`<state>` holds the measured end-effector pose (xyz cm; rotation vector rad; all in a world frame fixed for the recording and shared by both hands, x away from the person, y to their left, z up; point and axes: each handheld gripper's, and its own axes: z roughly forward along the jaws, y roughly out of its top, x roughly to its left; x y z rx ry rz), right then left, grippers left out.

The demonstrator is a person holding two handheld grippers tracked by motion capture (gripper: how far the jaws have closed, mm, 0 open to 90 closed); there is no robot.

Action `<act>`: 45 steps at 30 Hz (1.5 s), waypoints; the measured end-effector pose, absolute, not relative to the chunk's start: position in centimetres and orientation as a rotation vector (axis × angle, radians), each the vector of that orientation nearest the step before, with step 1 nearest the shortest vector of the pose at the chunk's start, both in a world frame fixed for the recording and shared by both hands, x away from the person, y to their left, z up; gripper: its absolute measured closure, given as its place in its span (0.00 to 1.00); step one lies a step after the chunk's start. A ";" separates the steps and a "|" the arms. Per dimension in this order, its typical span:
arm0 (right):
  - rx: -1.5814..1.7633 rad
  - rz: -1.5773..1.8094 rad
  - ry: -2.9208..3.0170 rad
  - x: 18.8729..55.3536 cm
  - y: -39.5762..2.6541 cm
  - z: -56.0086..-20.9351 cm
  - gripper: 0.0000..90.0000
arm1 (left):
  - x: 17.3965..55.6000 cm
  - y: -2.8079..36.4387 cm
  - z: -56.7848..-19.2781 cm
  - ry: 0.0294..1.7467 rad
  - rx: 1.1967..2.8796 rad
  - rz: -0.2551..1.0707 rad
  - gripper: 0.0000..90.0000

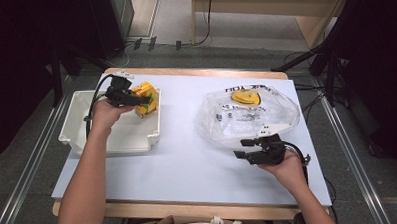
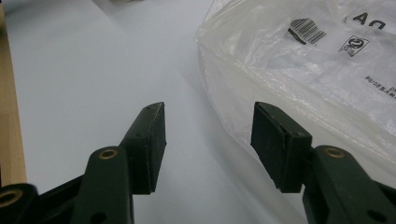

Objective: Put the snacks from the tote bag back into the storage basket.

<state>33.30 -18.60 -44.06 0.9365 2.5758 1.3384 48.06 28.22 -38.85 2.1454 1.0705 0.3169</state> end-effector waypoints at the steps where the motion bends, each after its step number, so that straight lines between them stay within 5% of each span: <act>1: 0.937 1.338 2.575 33.3 -18.6 -44.1 0.51 | 48.1 28.2 -39.0 1.079 2.143 0.318 0.57; 15: 0.943 1.342 2.574 33.2 -18.6 -44.1 0.51 | 48.2 27.3 -40.1 1.057 2.184 0.348 0.55; 45: 0.932 1.344 2.581 33.4 -18.6 -44.1 0.51 | 44.9 30.1 -35.6 1.088 2.092 0.324 0.46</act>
